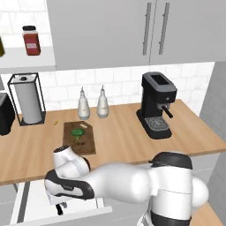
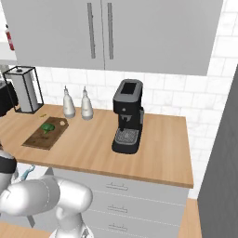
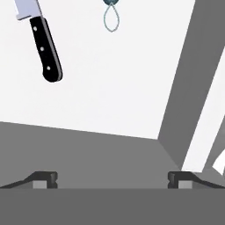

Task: Place the appropriate cutting tool for cutting the broccoli skin on the cutting board.

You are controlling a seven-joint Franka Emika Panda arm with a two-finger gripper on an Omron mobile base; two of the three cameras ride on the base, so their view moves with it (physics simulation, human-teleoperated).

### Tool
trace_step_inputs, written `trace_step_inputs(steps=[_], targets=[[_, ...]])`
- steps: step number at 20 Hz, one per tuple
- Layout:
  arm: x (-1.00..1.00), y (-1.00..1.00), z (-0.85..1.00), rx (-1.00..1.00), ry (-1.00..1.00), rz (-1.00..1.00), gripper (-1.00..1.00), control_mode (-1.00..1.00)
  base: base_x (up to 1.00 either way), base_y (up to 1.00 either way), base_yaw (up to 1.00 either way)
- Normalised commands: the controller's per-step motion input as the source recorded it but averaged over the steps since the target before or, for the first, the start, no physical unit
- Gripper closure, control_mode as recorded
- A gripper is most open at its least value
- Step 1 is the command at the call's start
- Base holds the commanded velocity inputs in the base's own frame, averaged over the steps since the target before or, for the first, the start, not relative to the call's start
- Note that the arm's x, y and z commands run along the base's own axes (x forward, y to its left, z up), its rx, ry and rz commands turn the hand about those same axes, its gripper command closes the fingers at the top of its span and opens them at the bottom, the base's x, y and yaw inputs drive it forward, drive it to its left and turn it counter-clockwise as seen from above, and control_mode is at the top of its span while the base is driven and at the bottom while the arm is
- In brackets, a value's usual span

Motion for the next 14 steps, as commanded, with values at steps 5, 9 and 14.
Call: trace_step_inputs(steps=[5,9,14], targets=[[0.00,0.00,-0.46,0.00,0.00,-0.01,-1.00,-1.00,0.00,0.00,0.00],[0.00,0.00,-0.38,0.00,0.00,-0.01,-1.00,-1.00,0.00,0.00,0.00],[-0.25,0.00,-0.36,0.00,-0.02,0.00,-1.00,-1.00,0.00,0.00,0.00]])
